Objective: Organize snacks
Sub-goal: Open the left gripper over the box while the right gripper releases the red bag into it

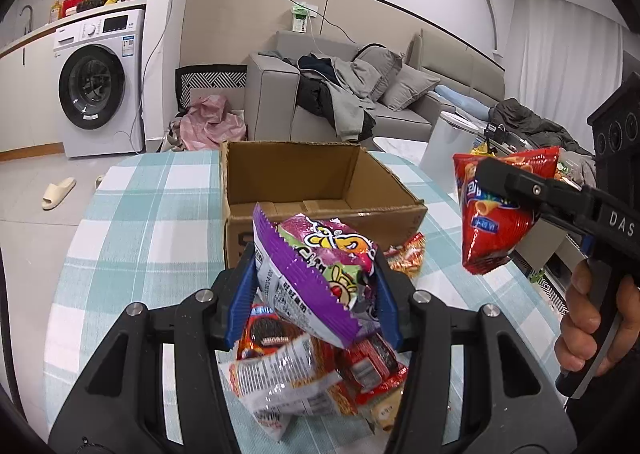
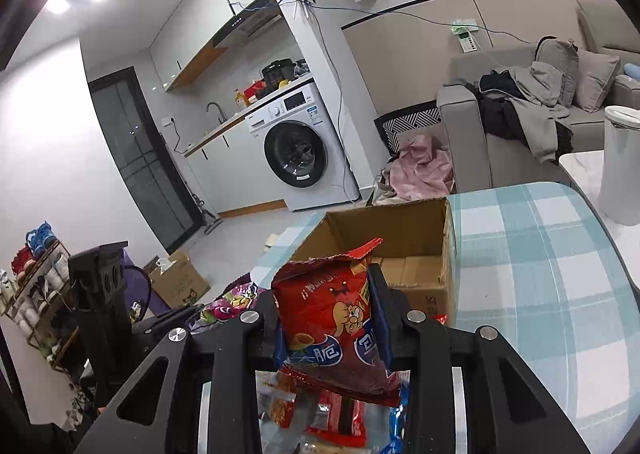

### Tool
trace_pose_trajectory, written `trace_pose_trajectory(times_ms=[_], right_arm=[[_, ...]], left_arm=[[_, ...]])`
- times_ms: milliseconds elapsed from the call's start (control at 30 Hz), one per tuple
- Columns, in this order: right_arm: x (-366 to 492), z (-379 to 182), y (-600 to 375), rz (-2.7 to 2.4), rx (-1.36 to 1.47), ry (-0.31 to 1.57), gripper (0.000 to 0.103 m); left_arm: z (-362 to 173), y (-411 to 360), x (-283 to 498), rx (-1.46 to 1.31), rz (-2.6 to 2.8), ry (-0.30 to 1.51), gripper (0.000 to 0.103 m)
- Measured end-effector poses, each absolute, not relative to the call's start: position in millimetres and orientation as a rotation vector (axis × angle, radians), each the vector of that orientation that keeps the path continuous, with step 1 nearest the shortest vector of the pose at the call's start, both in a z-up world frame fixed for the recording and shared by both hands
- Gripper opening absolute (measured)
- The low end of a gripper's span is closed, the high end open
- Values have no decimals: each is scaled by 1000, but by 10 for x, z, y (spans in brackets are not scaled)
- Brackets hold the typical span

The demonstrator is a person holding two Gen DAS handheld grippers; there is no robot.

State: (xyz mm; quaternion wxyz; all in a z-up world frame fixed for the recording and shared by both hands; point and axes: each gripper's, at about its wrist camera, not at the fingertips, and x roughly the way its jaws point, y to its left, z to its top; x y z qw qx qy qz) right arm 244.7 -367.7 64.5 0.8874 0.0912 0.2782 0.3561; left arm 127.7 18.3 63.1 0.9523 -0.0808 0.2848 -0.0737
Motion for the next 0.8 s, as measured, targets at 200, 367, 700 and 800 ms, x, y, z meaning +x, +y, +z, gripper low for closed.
trace_pose_trajectory(times_ms=[200,367,700,800], right_arm=[[2644,683,-3579,735,193,559,33],[2824,675,-3506,723,206,550,33],[3200,526,-3422,691,231,566,33],[3278,484,-3418,682,228,573,33]], left_arm=[[674,241,1487,-180,-140,568,49],[735,265,1658,-181,-130,555,49],[693,289,2046,-187,-116,567,49],[650,279,2135,-183,-111,570,49]])
